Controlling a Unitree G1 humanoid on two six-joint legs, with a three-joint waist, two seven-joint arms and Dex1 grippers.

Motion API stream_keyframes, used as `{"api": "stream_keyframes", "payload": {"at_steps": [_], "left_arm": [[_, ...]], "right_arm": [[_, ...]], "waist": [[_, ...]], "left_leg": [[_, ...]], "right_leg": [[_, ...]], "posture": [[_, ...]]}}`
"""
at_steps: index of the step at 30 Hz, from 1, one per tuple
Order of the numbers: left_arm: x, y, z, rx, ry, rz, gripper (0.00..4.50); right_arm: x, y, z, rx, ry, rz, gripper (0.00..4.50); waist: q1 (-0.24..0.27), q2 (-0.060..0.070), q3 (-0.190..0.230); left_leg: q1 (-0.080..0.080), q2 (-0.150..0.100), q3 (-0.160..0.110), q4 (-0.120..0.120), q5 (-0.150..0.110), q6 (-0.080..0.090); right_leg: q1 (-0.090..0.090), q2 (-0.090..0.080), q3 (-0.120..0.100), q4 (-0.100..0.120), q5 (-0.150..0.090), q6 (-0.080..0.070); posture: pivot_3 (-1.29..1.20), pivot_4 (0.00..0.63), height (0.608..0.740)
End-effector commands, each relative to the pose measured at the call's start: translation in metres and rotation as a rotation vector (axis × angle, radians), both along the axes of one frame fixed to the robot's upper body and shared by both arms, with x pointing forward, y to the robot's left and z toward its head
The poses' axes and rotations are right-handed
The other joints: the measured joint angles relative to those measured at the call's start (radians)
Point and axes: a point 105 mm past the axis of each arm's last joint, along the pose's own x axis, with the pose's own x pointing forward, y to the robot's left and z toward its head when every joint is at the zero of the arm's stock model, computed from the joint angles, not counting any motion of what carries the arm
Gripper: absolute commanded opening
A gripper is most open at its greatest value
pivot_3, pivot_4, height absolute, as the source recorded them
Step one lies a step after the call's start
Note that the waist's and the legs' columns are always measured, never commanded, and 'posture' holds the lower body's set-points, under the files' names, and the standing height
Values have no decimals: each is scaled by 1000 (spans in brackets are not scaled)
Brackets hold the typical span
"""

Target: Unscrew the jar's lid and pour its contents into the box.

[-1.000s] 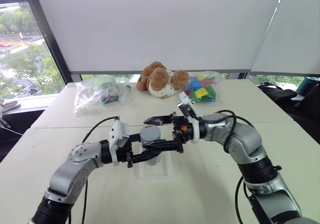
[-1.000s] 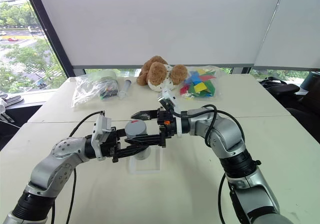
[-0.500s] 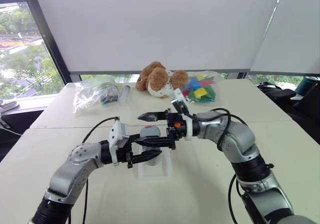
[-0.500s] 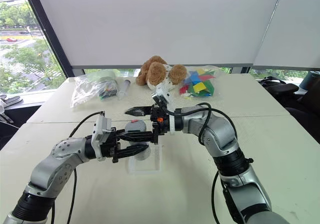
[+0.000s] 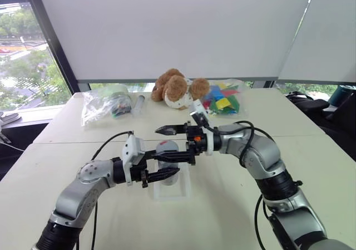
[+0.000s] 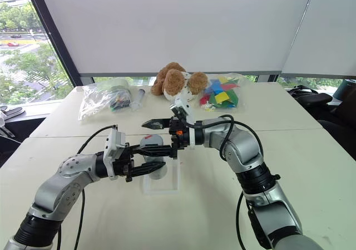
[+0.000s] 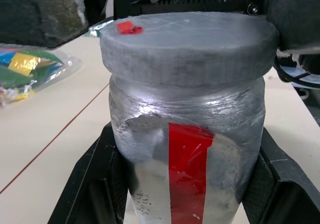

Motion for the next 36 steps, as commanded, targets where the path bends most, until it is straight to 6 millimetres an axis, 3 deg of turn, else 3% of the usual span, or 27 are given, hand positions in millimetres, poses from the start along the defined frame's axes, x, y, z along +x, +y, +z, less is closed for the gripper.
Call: {"api": "stream_keyframes", "payload": {"at_steps": [1, 10, 18, 27, 36], "left_arm": [[-6, -2, 12, -14, -52, -28, 2204], [-6, -1, 12, -14, -51, -27, 2204], [-6, 0, 11, -10, -45, -27, 2204], [-7, -1, 11, -11, -43, -34, 2204], [-7, -1, 11, -13, -40, -35, 2204]], "right_arm": [[7, -19, 6, 15, -16, -54, 4448], [-5, -33, 6, 28, 17, 3, 4448], [-24, -41, 21, 99, 32, 105, 4448], [-14, -14, 8, 11, -28, 57, 4448], [-11, -1, 9, 19, -37, 67, 4448]], "waist": [[0, 0, 0], [-1, 0, 0], [1, 0, 0], [0, 0, 0], [0, 0, 0]], "left_leg": [[0, 0, 0, 0, 0, 0], [0, 0, 0, 0, 0, 0], [0, 0, 0, 0, 0, 0], [0, 0, 0, 0, 0, 0], [0, 0, 0, 0, 0, 0]], "right_leg": [[0, 0, 0, 0, 0, 0], [0, 0, 0, 0, 0, 0], [0, 0, 0, 0, 0, 0], [0, 0, 0, 0, 0, 0], [0, 0, 0, 0, 0, 0]], "posture": [[0, 150, 740], [0, 150, 740], [0, 150, 740], [0, 150, 740], [0, 150, 740]]}}
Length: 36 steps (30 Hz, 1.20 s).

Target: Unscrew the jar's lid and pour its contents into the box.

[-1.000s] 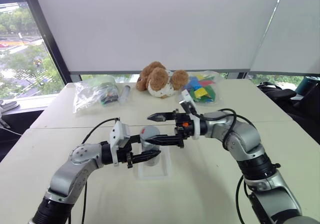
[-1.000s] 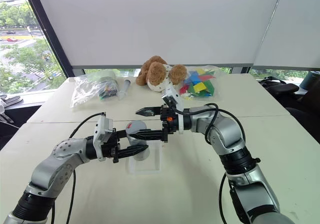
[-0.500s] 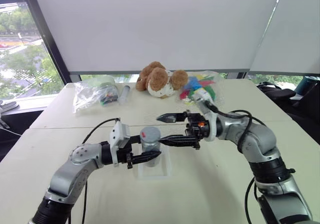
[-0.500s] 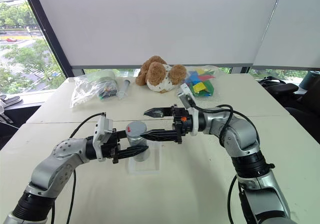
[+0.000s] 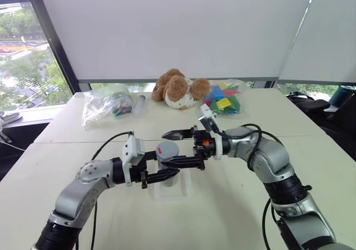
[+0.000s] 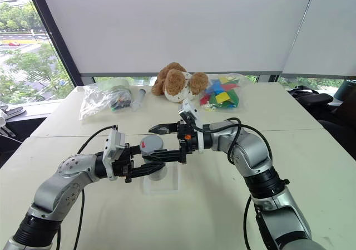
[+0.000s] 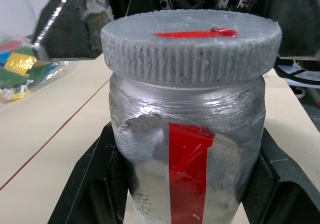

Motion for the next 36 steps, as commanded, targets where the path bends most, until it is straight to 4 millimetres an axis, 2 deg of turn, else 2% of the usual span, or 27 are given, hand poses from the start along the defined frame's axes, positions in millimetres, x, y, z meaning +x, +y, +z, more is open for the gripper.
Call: {"api": "stream_keyframes", "payload": {"at_steps": [1, 5, 8, 10, 11, 14, 16, 20, 22, 24, 27, 29, 31, 32, 33, 36], "left_arm": [[-5, -1, 10, -17, -37, -15, 2204], [-5, -1, 10, -17, -37, -14, 2204], [-5, -1, 10, -18, -39, -14, 2204], [-4, -1, 10, -18, -40, -13, 2204], [-4, -1, 10, -18, -41, -12, 2204], [-4, 0, 10, -17, -41, -10, 2204], [-4, 1, 9, -14, -37, -9, 2204], [-5, 5, 6, -2, -26, -6, 2204], [-4, 9, 4, 11, -18, 2, 2204], [-2, 15, 4, 21, -17, 19, 2204], [6, 23, 10, 4, -27, 64, 2204], [8, 26, 13, -8, -27, 82, 2204], [15, 32, 17, -15, -30, 129, 2204], [24, 39, 19, -10, -46, 189, 2204], [30, 44, 19, -3, -55, 228, 2204], [41, 51, 18, 29, -73, 290, 2204]], "right_arm": [[-4, 6, 14, 27, -56, 24, 4448], [-5, 7, 16, 32, -57, 33, 4448], [-5, 6, 15, 29, -47, 33, 3568], [-5, 5, 15, 31, -44, 38, 2584], [-6, 5, 16, 43, -43, 44, 2287], [-15, 2, 25, 122, 11, 107, 2298], [-23, -4, 38, 221, 97, 160, 2298], [-28, -27, 62, 399, 288, 214, 2298], [-22, -44, 66, 460, 340, 160, 2298], [-9, -63, 56, 445, 312, 19, 2298], [22, -106, 24, 363, 161, -308, 2298], [32, -129, 4, 291, 67, -435, 2298], [43, -168, -28, 175, -39, -593, 2298], [48, -194, -44, 140, -108, -693, 2298], [49, -212, -62, 99, -114, -756, 2298], [51, -240, -99, 17, -123, -860, 2298]], "waist": [[0, 0, 0], [-1, 0, 0], [0, 0, 0], [0, 0, 0], [0, 0, 0], [0, 0, 0], [0, 0, 0], [0, 0, 0], [1, 1, 0], [5, 0, 0], [8, 0, 0], [4, 0, 0], [2, 0, 0], [1, 0, 0], [2, 0, 0], [-4, 0, 0]], "left_leg": [[0, 0, 0, 0, 0, 0], [0, 0, 0, 0, 0, 0], [0, 0, 0, 0, 0, 0], [0, 0, 0, 0, 0, 0], [0, 0, 0, 0, 0, 0], [0, 0, 0, 0, 0, 0], [0, 0, 0, 0, 0, 0], [0, 0, 0, 0, 0, 0], [0, 0, 0, 0, 0, 0], [0, 0, 0, 0, 0, 0], [0, 0, 0, 0, 0, 0], [0, -1, 1, 0, 0, 0], [0, -1, 2, 0, 0, 0], [0, -1, 3, 0, 0, 0], [0, -2, 3, 0, 0, 0], [2, -2, 7, 0, 0, 1]], "right_leg": [[0, 0, 0, 0, 0, 0], [0, 0, 0, 0, 0, 0], [0, 0, 0, 0, 0, 0], [0, 0, 0, 0, 0, 0], [0, 0, 0, 0, 0, 0], [0, 0, 0, 0, 0, 0], [0, 0, 0, 0, 0, 0], [0, 0, 0, 0, 0, 0], [0, 0, 1, 0, 0, 0], [0, 0, 1, 0, 0, 0], [1, 0, 0, -1, 0, 0], [2, 0, 0, -3, 0, 0], [1, 0, 1, -3, 0, 0], [1, 0, 1, -2, 0, 0], [1, 0, 1, -2, 0, 0], [3, 1, 1, -2, 0, 1]], "posture": [[0, 150, 740], [0, 150, 740], [0, 150, 740], [0, 150, 740], [0, 150, 740], [0, 150, 740], [0, 150, 740], [0, 150, 740], [0, 150, 740], [0, 150, 740], [0, 150, 740], [0, 150, 740], [0, 150, 740], [0, 150, 740], [0, 150, 740], [0, 150, 740]]}}
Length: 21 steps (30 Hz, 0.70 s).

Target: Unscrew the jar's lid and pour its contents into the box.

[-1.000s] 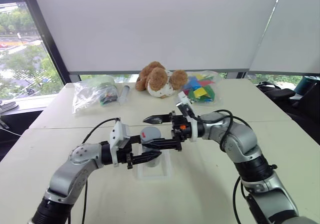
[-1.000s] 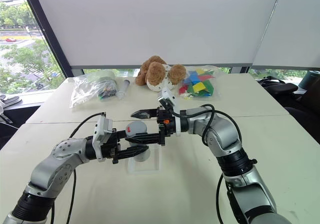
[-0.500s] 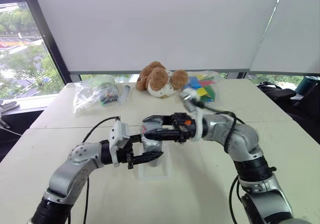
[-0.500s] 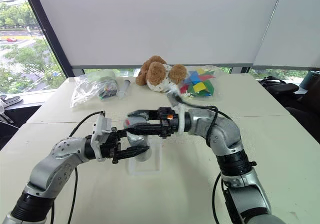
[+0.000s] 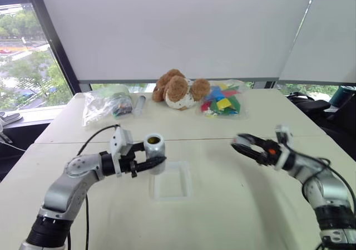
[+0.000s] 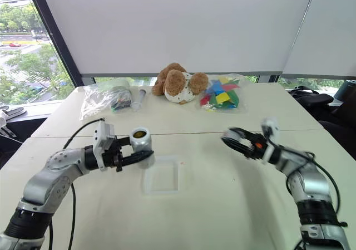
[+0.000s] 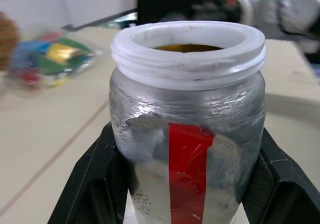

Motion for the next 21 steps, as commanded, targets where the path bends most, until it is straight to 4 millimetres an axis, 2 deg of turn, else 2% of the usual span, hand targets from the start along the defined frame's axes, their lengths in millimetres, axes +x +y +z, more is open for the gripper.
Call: {"api": "stream_keyframes", "payload": {"at_steps": [1, 5, 8, 10, 12, 13, 16, 18, 21], "left_arm": [[11, 11, 10, 28, -62, 76, 2204], [13, 8, 12, 14, -44, 60, 2204], [15, 5, 8, 46, -30, 56, 2204], [15, 4, 9, 49, -30, 54, 2204], [16, 3, 11, 41, -31, 57, 2204], [17, 3, 12, 43, -31, 66, 2204], [23, 7, 12, 75, -55, 118, 2204], [25, 9, 14, 106, -87, 142, 2204], [29, 11, 19, 212, -222, 176, 2204]], "right_arm": [[1, -26, -22, -120, -54, -94, 2298], [4, -40, -43, -82, 17, -170, 2298], [5, -40, -47, 1, 55, -171, 2298], [3, -40, -44, 39, 62, -159, 3358], [-1, -42, -37, 58, 45, -149, 4247], [-4, -43, -32, 48, 25, -143, 4452], [-14, -45, -12, 20, -44, -124, 4452], [-23, -39, 8, -3, -99, -84, 4452], [-42, -11, 32, -72, -171, 38, 4452]], "waist": [[-9, 0, 0], [-12, 1, 0], [-8, 1, 0], [-4, 1, 0], [1, 1, 0], [2, 1, 0], [3, 1, 0], [1, 1, 1], [-3, 2, 1]], "left_leg": [[0, 0, 1, 0, 0, 0], [1, 2, 0, 0, 0, 0], [1, 2, -1, 0, 0, 0], [1, 2, -2, 0, 0, 0], [0, 2, -3, 0, 0, 0], [0, 2, -3, 0, 0, 0], [0, 2, -4, 1, 0, 0], [0, 2, -4, 1, 0, 0], [0, 2, -4, 0, 0, 0]], "right_leg": [[0, 0, 0, 1, 0, 0], [-2, 0, 2, 2, 0, 0], [-1, 0, 2, 2, 0, 0], [-1, 0, 2, 2, 0, 0], [-1, 0, 2, 2, 0, 0], [-1, 0, 2, 2, 0, 0], [-1, 0, 2, 2, 0, 0], [-1, 0, 2, 1, 0, 0], [-1, 0, 2, 2, 0, 0]], "posture": [[0, 150, 740], [0, 150, 740], [0, 150, 740], [0, 150, 740], [0, 150, 740], [0, 150, 740], [0, 150, 740], [0, 150, 740], [0, 150, 740]]}}
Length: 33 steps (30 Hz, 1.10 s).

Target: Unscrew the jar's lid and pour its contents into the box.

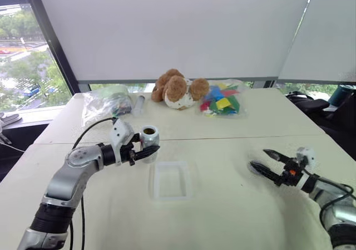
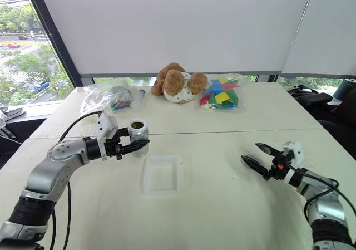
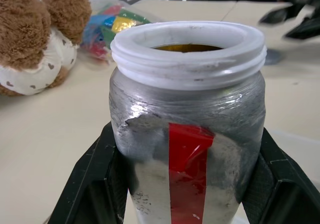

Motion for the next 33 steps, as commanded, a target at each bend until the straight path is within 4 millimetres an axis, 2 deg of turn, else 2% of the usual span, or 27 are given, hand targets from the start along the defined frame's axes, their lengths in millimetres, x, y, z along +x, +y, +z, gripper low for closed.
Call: {"api": "stream_keyframes", "payload": {"at_steps": [1, 4, 6, 10, 21, 29, 33], "left_arm": [[4, 4, 16, 133, -189, 37, 2204], [6, 2, 12, 338, -361, 47, 2204], [10, -2, 14, 475, -560, 86, 2204], [9, -14, 14, 577, -827, 90, 2204], [11, -39, -3, 911, -1511, 35, 2204], [-1, -47, -20, 904, -1923, -69, 2204], [-6, -51, -20, 876, -2074, -67, 2204]], "right_arm": [[-16, 28, 45, -69, -137, 127, 4452], [-38, 62, 58, -104, -149, 282, 4452], [-51, 82, 59, -127, -135, 372, 4452], [-59, 97, 52, -152, -132, 421, 4452], [-55, 110, 42, -117, -99, 418, 4452], [-52, 114, 39, -97, -94, 408, 4452], [-51, 117, 39, -82, -97, 402, 4452]], "waist": [[-4, 0, 0], [1, 0, 0], [6, 0, 0], [25, 0, 0], [27, -1, 0], [26, -1, 0], [26, -1, 0]], "left_leg": [[0, 0, 0, 0, 0, 0], [1, 0, 0, 0, 0, 0], [0, 1, 0, 0, 0, 0], [0, 0, 0, 1, 0, 0], [-1, -1, 0, 1, 0, 0], [-1, -2, 1, 1, 0, 0], [-1, -3, 1, 2, 0, 0]], "right_leg": [[0, 0, 0, 0, 0, 0], [0, 1, 0, 0, 0, 0], [0, 0, 0, 0, 0, 0], [2, -1, 0, -4, 0, 0], [2, -1, 0, -4, 2, 3], [1, 0, -1, 0, 2, 4], [1, 0, -1, 0, 2, 4]], "posture": [[0, 150, 740], [0, 150, 740], [0, 150, 740], [0, 150, 740], [0, 150, 740], [0, 150, 740], [0, 150, 740]]}}
